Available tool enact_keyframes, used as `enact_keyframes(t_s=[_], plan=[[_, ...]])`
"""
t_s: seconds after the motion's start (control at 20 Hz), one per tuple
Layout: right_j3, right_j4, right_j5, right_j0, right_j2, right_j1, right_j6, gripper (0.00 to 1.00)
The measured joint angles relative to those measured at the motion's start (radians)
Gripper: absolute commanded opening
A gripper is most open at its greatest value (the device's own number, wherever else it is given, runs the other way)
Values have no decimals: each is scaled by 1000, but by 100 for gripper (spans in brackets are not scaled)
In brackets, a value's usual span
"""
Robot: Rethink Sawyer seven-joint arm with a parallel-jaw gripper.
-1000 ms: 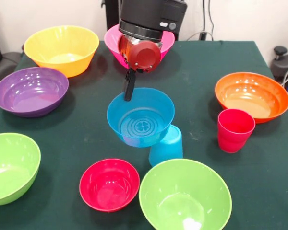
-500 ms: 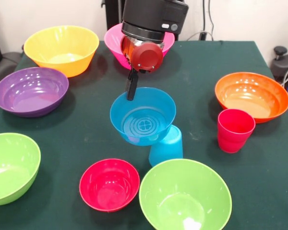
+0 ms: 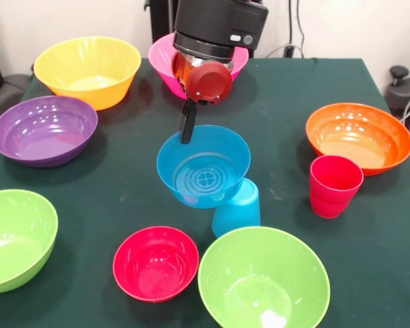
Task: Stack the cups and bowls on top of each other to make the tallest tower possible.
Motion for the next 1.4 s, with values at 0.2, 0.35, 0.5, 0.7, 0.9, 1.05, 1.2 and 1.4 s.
enact_keyframes(t_s=[0.2, 0.35, 0.5, 0.7, 0.9, 1.05, 1.2, 1.4], plan=[[-5, 3, 0, 8, -7, 14, 0, 0], [-17, 23, 0, 33, -26, 41, 0, 0], [-32, 48, 0, 63, -46, 64, 0, 0], [-62, 93, 0, 115, -74, 106, 0, 0], [-85, 117, 0, 143, -88, 134, 0, 0], [-108, 135, 1, 154, -108, 152, 0, 0], [-134, 149, 19, 158, -133, 170, 0, 0], [-144, 159, 46, 157, -155, 179, 0, 0]])
